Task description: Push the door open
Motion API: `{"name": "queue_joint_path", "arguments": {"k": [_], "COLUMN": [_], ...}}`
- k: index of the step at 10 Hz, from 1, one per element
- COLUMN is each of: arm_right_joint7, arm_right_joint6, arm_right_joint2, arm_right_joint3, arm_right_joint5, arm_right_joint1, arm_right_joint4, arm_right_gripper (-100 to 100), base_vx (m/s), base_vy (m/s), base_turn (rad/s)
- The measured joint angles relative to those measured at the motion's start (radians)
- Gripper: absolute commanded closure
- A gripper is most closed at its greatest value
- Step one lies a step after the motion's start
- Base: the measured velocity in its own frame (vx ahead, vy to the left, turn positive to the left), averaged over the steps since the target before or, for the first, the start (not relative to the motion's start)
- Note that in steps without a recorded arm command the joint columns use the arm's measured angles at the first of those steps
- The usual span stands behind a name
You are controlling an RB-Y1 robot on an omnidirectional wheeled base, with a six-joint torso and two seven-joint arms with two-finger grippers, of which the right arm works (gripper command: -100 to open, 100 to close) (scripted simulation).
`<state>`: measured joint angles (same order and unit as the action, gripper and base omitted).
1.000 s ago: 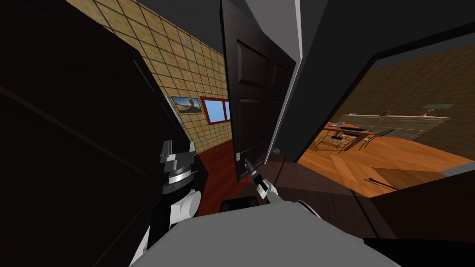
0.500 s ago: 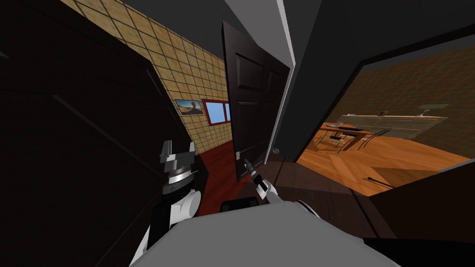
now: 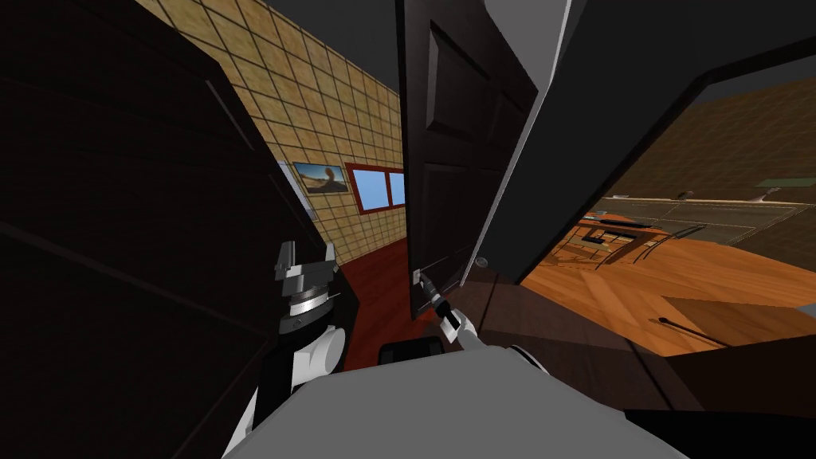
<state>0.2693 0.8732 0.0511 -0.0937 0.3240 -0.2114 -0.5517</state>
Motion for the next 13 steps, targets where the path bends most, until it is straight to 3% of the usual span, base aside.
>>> {"name": "queue_joint_path", "arguments": {"k": [2,3,8,10,11,13], "arm_right_joint7": [-0.008,-0.009,-0.009,-0.012,-0.023,-0.043], "arm_right_joint6": [0.003,0.005,0.001,-0.010,-0.003,-0.005], "arm_right_joint2": [-0.011,-0.012,-0.011,-0.010,-0.009,-0.003], "arm_right_joint3": [0.005,0.005,0.004,0.001,0.006,0.013], "arm_right_joint5": [-0.003,-0.003,-0.002,-0.006,-0.015,-0.032], "arm_right_joint1": [0.000,0.001,0.001,0.014,0.006,0.010], "arm_right_joint4": [0.003,0.003,0.004,-0.008,0.017,0.013], "arm_right_gripper": [-100,100,100,100,100,100], "base_vx": [0.119,-0.016,-0.010,0.132,0.189,0.203], "base_vy": [0.057,-0.005,-0.006,0.037,0.036,0.049], "base_turn": [0.006,0.009,0.004,-0.033,-0.030,-0.037]}}
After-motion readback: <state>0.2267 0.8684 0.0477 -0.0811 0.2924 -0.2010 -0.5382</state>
